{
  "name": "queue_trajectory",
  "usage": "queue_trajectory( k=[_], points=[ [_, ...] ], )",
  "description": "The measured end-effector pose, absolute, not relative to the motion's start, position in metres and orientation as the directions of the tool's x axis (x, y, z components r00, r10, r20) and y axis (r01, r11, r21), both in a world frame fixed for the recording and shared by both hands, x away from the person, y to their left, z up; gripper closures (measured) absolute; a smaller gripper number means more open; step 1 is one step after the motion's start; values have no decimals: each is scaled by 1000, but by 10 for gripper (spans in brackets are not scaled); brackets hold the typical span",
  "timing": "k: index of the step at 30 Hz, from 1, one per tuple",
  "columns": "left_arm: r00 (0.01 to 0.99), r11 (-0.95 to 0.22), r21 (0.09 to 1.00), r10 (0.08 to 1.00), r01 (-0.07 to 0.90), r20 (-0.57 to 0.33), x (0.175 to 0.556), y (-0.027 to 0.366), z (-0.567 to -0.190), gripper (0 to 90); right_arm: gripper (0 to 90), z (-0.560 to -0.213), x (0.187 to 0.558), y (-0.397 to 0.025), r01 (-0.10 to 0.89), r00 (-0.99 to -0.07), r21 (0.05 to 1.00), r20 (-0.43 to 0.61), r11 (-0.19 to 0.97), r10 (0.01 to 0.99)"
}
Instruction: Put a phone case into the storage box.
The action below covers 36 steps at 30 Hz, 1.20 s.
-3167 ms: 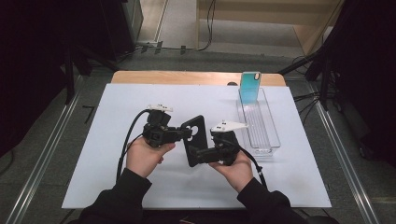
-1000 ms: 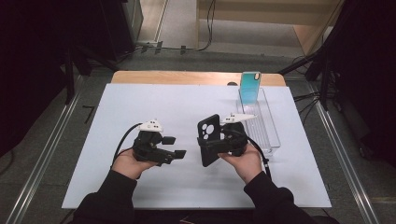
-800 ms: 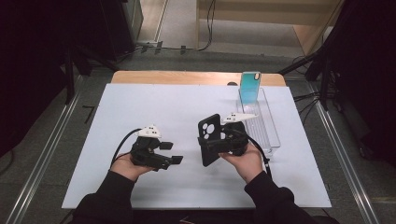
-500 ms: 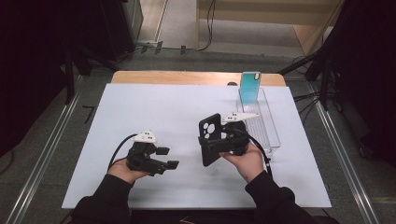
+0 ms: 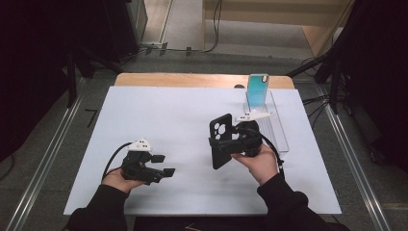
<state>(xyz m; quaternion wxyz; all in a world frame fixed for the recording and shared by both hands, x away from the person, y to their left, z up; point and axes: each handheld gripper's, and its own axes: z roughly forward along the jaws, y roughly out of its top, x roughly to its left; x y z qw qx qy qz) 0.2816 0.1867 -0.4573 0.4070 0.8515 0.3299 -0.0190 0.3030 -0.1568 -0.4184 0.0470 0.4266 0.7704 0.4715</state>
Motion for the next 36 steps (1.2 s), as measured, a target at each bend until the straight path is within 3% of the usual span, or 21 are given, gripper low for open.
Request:
queue_trajectory(
  k=[36],
  points=[
    [746,-415,676,589,609,-310,277,199,-460,290,132,-350,338,-222,590,-544,797,279,125,791]
  ],
)
